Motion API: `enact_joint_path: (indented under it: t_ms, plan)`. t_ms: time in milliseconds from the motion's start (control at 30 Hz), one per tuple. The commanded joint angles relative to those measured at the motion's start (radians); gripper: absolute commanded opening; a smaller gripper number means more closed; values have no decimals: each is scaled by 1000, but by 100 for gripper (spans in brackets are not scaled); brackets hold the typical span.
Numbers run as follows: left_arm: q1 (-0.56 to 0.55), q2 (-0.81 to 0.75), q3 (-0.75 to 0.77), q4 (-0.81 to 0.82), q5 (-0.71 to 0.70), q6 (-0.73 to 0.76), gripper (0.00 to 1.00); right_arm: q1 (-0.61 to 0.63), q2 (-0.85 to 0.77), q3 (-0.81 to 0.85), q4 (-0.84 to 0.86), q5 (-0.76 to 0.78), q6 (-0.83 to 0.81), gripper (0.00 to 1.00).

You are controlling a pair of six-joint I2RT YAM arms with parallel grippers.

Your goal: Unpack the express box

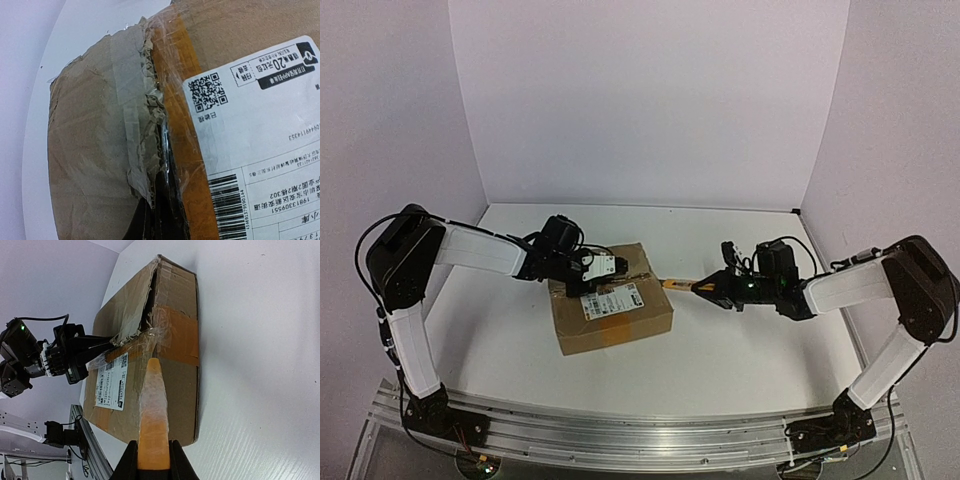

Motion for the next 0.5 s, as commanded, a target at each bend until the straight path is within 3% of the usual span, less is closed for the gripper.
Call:
enact_joint_path:
  t_ms: [0, 133, 367, 467]
  plan:
    - [-46, -36, -21, -131, 267, 96, 0, -10, 56, 148, -4, -108, -72, 0]
    - [-46, -42, -22, -122, 263, 114, 0, -9, 90, 228, -20, -107, -78, 0]
    - [-46, -53, -26, -128, 264, 123, 0, -50, -2, 274, -162, 132, -152, 0]
    - [-46, -55, -32, -125, 264, 118, 0, -43, 61, 340, -150, 130, -124, 0]
